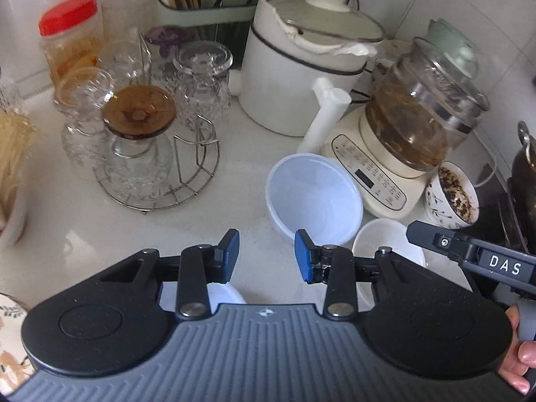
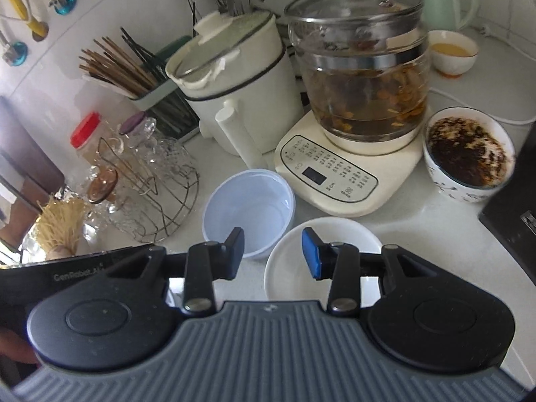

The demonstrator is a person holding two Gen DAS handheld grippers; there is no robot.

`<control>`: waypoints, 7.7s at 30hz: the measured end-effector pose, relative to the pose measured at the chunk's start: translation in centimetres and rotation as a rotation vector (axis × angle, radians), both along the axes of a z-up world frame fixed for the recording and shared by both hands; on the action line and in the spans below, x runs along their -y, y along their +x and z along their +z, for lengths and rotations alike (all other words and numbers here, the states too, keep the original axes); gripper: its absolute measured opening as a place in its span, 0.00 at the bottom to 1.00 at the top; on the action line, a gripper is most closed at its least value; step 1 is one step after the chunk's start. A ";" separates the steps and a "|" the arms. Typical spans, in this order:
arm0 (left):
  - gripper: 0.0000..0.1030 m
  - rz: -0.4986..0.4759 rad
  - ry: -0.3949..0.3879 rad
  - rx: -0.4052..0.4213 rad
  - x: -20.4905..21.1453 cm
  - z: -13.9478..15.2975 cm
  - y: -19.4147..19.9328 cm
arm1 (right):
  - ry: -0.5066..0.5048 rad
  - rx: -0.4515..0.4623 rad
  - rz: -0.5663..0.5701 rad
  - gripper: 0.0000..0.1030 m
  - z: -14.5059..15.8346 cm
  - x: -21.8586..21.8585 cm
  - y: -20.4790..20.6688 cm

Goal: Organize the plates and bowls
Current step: 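Close the left tool on the second plastic bowl rim while the right tool grips it, then lift the second plastic bowl with both tools and carry it over the first bowl, then lower the plastic bowl into the first plastic bowl and open both tools, then withdraw both tools up from the nested plastic bowls, then move both tools toward the white ceramic bowl by the kettle base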

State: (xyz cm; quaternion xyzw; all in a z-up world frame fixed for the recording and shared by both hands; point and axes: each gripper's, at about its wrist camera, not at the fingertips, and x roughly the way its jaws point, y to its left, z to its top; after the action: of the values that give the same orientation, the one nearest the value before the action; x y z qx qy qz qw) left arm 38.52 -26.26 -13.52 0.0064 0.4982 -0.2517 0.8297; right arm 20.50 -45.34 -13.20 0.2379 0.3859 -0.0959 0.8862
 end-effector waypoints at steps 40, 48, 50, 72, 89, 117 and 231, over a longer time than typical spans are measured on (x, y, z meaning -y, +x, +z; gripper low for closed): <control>0.12 0.077 0.090 -0.105 7.2 -6.9 7.2 | 0.093 -0.172 0.178 0.12 -7.5 4.2 10.9; 0.11 0.053 0.092 -0.085 7.3 -5.9 7.2 | 0.099 -0.159 0.174 0.12 -6.9 4.4 10.6; 0.11 0.047 0.090 -0.079 7.1 -5.4 7.1 | 0.100 -0.156 0.172 0.12 -6.6 4.4 10.3; 0.11 0.077 -0.023 -0.010 1.0 2.4 4.5 | 0.145 -0.038 0.160 0.12 -0.7 1.0 7.7; 0.11 0.147 -0.074 0.075 -7.0 6.1 0.5 | 0.113 0.066 0.232 0.12 2.9 -5.2 5.0; 0.12 0.269 0.013 -0.105 -12.7 -2.0 -2.9 | 0.100 -0.143 0.331 0.15 -3.1 -11.4 4.3; 0.50 -0.346 -0.026 0.033 5.4 2.1 -8.5 | 0.010 0.075 -0.332 0.36 0.7 3.7 -13.4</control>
State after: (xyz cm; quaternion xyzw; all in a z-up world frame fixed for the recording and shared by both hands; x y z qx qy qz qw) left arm 30.03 -31.66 -11.40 0.0855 0.4728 -0.3972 0.7820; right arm 7.12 -49.05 -12.53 0.3063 0.3085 -0.2298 0.8707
